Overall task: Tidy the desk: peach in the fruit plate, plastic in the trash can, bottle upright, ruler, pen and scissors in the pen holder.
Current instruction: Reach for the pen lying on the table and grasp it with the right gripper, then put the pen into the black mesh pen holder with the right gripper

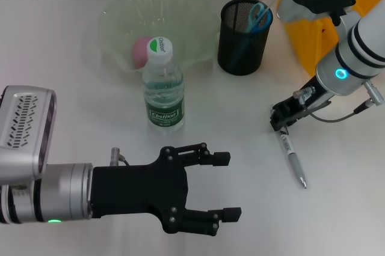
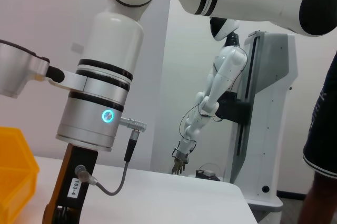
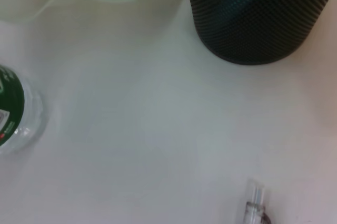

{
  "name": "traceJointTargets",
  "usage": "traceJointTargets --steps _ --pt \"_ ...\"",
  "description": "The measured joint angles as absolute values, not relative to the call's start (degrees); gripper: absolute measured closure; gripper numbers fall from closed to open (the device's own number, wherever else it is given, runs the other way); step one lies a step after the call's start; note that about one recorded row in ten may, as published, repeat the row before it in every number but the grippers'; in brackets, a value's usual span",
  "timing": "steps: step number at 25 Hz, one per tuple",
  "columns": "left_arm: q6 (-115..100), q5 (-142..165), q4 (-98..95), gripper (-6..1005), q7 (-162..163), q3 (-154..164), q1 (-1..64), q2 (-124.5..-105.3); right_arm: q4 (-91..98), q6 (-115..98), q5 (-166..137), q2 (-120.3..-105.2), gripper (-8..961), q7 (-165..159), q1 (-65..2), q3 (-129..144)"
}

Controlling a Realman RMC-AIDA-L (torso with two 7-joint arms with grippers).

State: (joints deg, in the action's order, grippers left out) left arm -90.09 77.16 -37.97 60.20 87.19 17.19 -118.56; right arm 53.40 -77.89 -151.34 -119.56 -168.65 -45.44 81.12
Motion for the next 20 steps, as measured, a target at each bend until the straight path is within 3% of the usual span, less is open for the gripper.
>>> traceJointTargets --steps 10,15,20 --pt "-90.0 77.2 -38.0 157 60.2 87.0 17.3 -118.56 52.9 -77.8 -151.3 -119.52 709 -168.3 -45.5 81.2" --pt "-90.0 77.2 -38.0 158 60.2 87.0 17.3 -118.56 53.0 -77.9 -151.3 -119.52 789 -167.8 -45.4 81.7" --pt "-90.0 77.2 -38.0 158 60.2 86.9 17.2 -118.56 56.8 -78.5 -149.7 -119.45 789 -167.0 -43.6 81.6"
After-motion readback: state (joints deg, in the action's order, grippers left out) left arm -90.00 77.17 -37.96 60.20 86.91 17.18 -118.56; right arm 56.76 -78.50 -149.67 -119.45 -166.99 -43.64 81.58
